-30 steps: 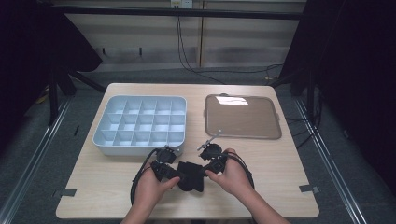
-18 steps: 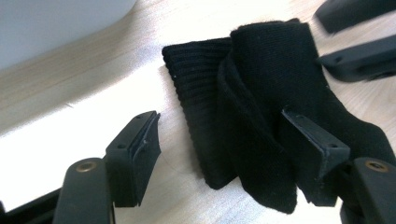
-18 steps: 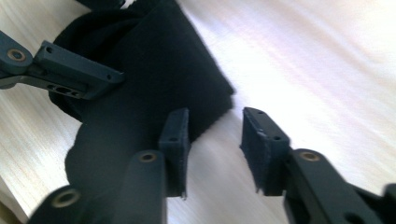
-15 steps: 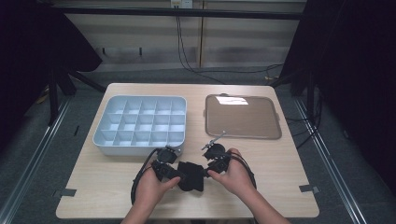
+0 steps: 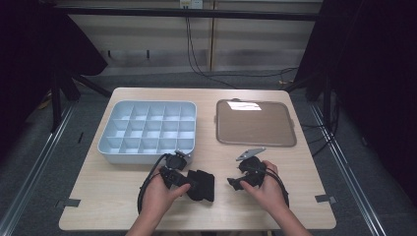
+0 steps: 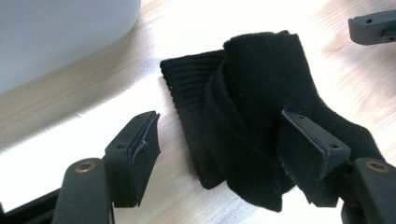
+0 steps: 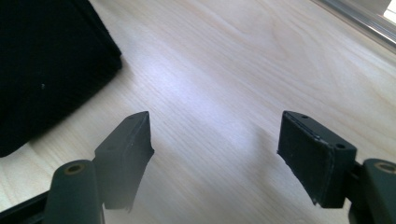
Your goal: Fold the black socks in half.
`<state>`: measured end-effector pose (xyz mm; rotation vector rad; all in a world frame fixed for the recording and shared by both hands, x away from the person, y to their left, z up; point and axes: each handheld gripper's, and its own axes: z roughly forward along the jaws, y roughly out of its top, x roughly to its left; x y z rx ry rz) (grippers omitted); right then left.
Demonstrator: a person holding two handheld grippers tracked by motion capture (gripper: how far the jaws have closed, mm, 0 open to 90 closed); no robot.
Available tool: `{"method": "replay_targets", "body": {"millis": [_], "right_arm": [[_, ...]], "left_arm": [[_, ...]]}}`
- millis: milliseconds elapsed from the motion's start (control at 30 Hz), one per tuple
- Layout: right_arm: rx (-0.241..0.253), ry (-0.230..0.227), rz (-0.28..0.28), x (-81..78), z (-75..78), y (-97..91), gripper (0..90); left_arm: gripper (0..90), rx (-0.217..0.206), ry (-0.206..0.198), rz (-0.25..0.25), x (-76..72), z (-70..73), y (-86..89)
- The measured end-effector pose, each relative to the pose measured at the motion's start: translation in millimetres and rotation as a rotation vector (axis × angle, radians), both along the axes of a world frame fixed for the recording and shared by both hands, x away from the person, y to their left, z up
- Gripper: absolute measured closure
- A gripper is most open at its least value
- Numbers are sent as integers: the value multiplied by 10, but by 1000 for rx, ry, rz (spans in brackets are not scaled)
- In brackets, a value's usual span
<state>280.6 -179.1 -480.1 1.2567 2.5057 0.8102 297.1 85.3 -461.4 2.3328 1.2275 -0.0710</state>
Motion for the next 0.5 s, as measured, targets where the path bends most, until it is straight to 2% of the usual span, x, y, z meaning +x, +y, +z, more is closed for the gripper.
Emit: {"method": "replay_targets", "body": {"millis": [133,233,433,467,500], "right_arm": [[7,-17,-9,-19,-53,-42,231],[12,-8,-17,-53,-131,-69,218],[38,-48,-28,-95,-167,-82,219],[34,-78,-20,-118,-188,-83,210],[34,-78,-20,-118,-188,-83,210]], "left_arm": [[297,1,2,-2,8,26,-11],[293,-8,9,-3,25,46,-14],[283,-13,16,-2,33,58,-32],[279,-15,20,2,38,61,-39],[279,-15,20,2,38,61,-39]]}}
